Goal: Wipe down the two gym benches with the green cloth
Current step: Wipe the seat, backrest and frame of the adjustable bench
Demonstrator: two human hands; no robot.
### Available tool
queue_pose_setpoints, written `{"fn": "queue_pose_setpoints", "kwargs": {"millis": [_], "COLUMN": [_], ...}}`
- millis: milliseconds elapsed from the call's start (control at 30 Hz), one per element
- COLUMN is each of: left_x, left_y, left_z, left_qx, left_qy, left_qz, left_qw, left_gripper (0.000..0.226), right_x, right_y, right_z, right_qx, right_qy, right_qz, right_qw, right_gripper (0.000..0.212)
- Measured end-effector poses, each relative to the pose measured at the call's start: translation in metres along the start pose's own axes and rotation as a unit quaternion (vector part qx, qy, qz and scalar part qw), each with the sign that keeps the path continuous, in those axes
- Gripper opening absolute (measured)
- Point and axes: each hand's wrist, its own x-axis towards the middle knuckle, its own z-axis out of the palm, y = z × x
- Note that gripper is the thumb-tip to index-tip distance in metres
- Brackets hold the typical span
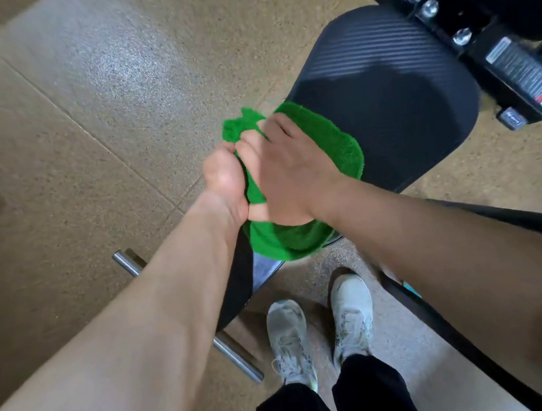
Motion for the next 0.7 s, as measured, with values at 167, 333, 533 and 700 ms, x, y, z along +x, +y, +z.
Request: {"fn": "queue_pose_setpoints", "kwargs": {"millis": [167, 333, 533, 700], "left_x": [0.003, 0.007, 0.006, -0.003], "left_y": [0.014, 0.047, 0.078, 0.034], "left_z": [0.015, 0.051, 0.105, 0.054], "left_qx": [0.081, 0.198, 0.309, 0.457], "left_qy": [-0.046, -0.095, -0.141, -0.080], "left_qz": [0.012, 0.083, 0.189, 0.282], "left_qw": [0.996, 0.972, 0.921, 0.840], "left_gripper": [0.024, 0.033, 0.036, 0.038], "right_x": [0.010, 0.034, 0.053, 0.050], "right_y": [0.048, 0.102, 0.176, 0.114], "right_z": [0.000, 0.000, 0.003, -0.004], "right_qx": [0.018, 0.029, 0.032, -0.037], "right_qy": [0.055, 0.078, 0.062, 0.027], "right_qz": [-0.017, -0.009, 0.133, 0.133], "right_qw": [0.998, 0.997, 0.989, 0.990], "right_gripper": [0.070, 0.055, 0.047, 0.057]}}
